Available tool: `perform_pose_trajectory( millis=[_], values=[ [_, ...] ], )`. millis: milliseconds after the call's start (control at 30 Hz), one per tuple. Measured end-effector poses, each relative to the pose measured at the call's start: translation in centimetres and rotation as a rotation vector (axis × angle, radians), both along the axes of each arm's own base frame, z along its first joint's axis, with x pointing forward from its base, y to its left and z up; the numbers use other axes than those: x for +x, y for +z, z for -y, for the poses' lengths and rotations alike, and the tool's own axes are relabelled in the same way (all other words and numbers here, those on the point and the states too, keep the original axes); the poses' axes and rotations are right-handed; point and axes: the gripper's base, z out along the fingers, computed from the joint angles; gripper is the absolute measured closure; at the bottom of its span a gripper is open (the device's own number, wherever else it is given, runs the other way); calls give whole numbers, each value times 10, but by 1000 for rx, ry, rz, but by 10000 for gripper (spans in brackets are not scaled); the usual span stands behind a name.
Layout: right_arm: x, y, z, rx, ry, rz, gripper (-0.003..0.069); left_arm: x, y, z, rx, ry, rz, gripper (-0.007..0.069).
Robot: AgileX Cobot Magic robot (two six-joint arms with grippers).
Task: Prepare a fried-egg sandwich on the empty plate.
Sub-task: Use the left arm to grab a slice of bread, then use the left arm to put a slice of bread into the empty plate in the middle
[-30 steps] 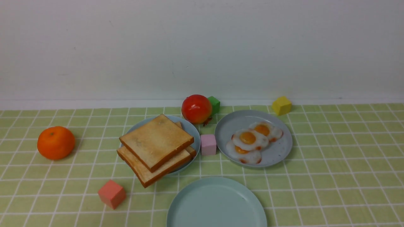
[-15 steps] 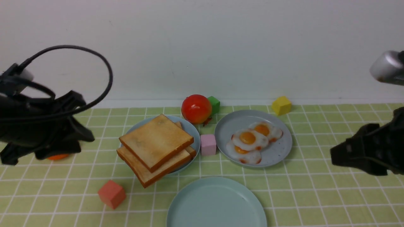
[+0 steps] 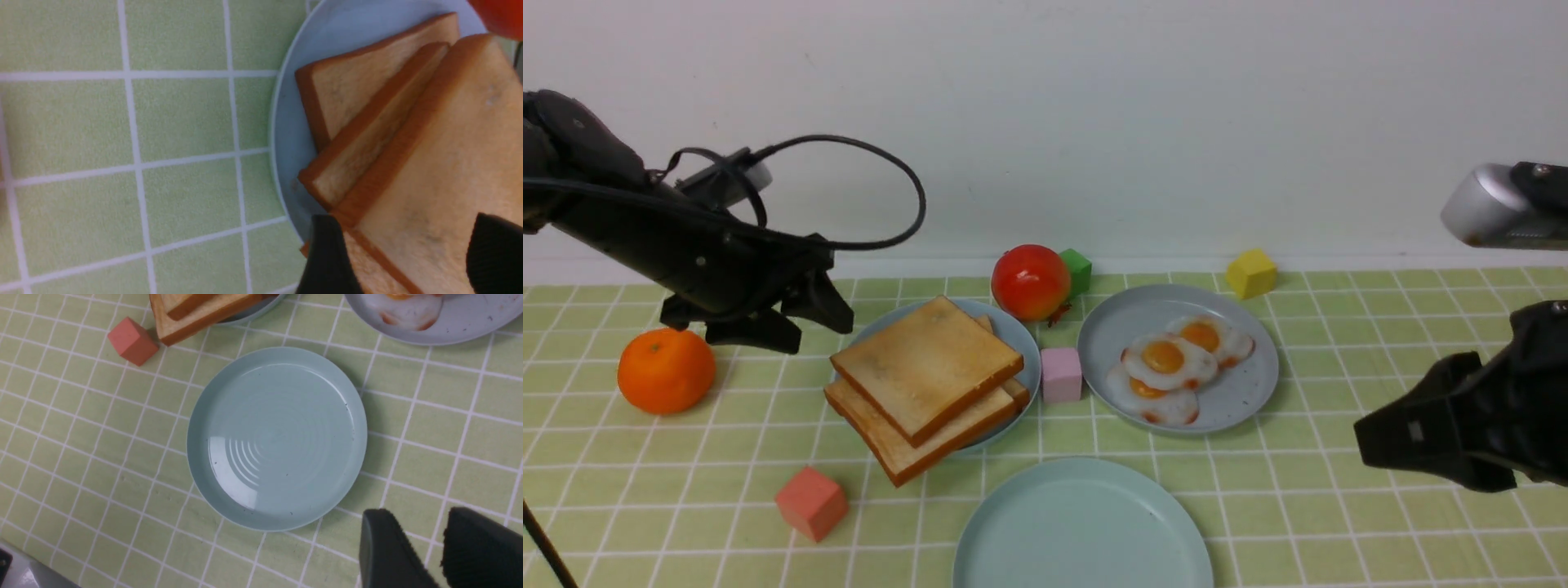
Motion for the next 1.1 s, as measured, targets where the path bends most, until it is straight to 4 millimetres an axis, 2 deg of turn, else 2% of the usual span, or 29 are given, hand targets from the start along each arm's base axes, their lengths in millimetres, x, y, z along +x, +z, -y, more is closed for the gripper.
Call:
perform_pose_trajectory(
  millis=[167, 400, 533, 600, 633, 733, 800, 867, 1000, 1100],
  values=[
    [-1, 0, 0, 1, 9, -8, 418, 6, -21, 1, -11, -18, -37, 212],
    [-1, 0, 0, 1, 10, -9, 418, 10, -31, 4, -62, -5, -51, 270],
    [-1, 0, 0, 0, 11, -8, 418, 11, -32, 4, -71, -10, -47, 367],
    [-1, 0, 0, 0, 11, -8, 418, 11, -32, 4, -62, -30, -34, 444],
    [-1, 0, 0, 0, 11, -8, 418, 11, -32, 4, -61, -33, -32, 452],
    [-1, 0, -1, 1, 12, -9, 418, 13, -27, 4, -49, -63, -13, 569],
    [-1, 0, -1, 0, 12, -10, 418, 13, -20, 4, -45, -80, 1, 616],
    [-1, 0, -1, 0, 12, -10, 418, 10, -6, 5, -42, -109, 24, 624],
    [-2, -1, 0, -4, 16, -18, 418, -9, 40, 9, -36, -215, 106, 624],
    [-2, -1, 0, -7, 18, -24, 418, -27, 65, 25, -54, -310, 143, 624]
  ],
)
